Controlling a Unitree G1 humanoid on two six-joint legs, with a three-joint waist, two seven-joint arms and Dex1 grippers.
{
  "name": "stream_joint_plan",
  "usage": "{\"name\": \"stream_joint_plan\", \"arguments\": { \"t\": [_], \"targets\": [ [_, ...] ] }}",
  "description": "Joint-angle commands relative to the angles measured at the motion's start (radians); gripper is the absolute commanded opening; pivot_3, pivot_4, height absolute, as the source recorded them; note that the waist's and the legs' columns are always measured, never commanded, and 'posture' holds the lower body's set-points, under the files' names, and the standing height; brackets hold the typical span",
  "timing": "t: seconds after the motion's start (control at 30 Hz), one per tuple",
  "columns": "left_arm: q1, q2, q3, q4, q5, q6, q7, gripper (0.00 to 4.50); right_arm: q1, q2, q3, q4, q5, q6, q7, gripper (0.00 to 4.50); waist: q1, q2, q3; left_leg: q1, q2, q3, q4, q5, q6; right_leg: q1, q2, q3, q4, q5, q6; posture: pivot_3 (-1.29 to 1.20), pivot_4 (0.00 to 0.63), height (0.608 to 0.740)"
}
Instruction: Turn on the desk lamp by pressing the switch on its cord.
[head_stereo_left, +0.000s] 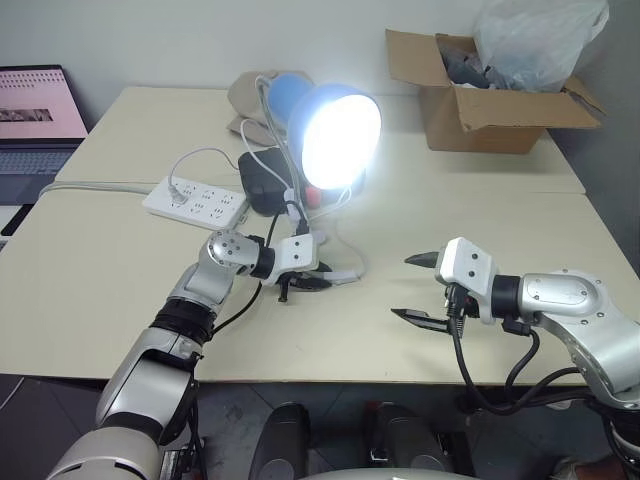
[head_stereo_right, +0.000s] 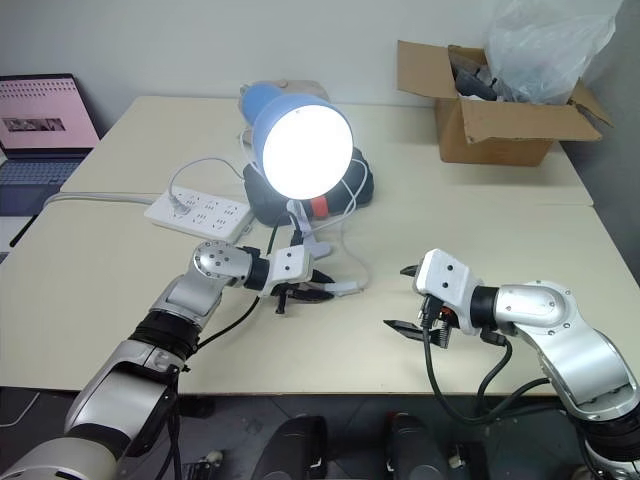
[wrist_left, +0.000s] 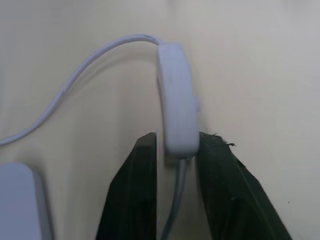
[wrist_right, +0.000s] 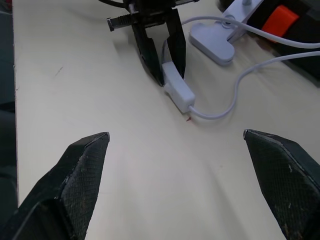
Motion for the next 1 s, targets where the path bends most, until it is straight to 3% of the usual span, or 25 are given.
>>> {"name": "stream_joint_plan", "arguments": {
  "t": [0.03, 0.33, 0.5, 0.63, 0.8, 1.0],
  "targets": [
    [-0.02, 0.005, 0.036, -0.04, -0.043, 0.003, -0.019, 2.27, 0.0, -0.011, -0.03, -0.036, 0.015, -0.001, -0.016, 4.5, 0.0, 0.0, 0.0, 0.0, 0.0, 0.0, 0.0, 0.0, 0.0, 0.0, 0.0, 0.0, 0.0, 0.0, 0.0, 0.0, 0.15, 0.74],
    [0.095, 0.153, 0.152, -0.351, -0.195, 0.093, -0.081, 4.11, -0.028, -0.015, -0.023, 0.019, 0.032, -0.036, 0.003, 4.5, -0.005, 0.0, 0.0, 0.0, 0.001, -0.001, 0.0, 0.0, 0.0, 0.0, 0.0, 0.0, 0.0, 0.0, 0.0, 0.0, 0.15, 0.74],
    [0.284, 0.338, 0.266, -0.585, -0.23, 0.293, -0.049, 4.11, -0.041, -0.038, -0.042, 0.085, 0.042, -0.105, 0.057, 4.5, -0.012, 0.0, 0.0, 0.001, 0.001, 0.0, 0.0, 0.0, 0.0, 0.0, 0.0, 0.0, 0.0, 0.0, 0.0, 0.0, 0.15, 0.74],
    [0.438, 0.42, 0.402, -0.71, -0.311, 0.394, -0.022, 4.11, -0.031, -0.055, -0.09, 0.129, 0.062, -0.194, 0.114, 4.5, -0.008, 0.0, 0.0, 0.001, 0.001, -0.001, 0.0, 0.0, 0.0, 0.0, -0.001, -0.001, 0.0, 0.0, 0.0, 0.0, 0.15, 0.74],
    [0.607, 0.45, 0.546, -0.849, -0.391, 0.508, 0.041, 4.11, -0.034, -0.087, -0.13, 0.192, 0.093, -0.272, 0.2, 4.5, 0.002, 0.0, 0.0, 0.001, 0.001, -0.001, 0.0, 0.0, 0.0, 0.001, -0.002, -0.002, -0.001, 0.0, -0.001, 0.0, 0.15, 0.74],
    [0.649, 0.445, 0.585, -0.917, -0.431, 0.576, 0.103, 4.11, -0.083, -0.086, -0.104, 0.248, 0.083, -0.303, 0.237, 4.5, 0.002, 0.0, 0.0, 0.001, 0.001, -0.002, 0.0, 0.0, 0.0, 0.001, -0.003, -0.003, -0.001, 0.0, -0.001, 0.0, 0.15, 0.74]
  ]
}}
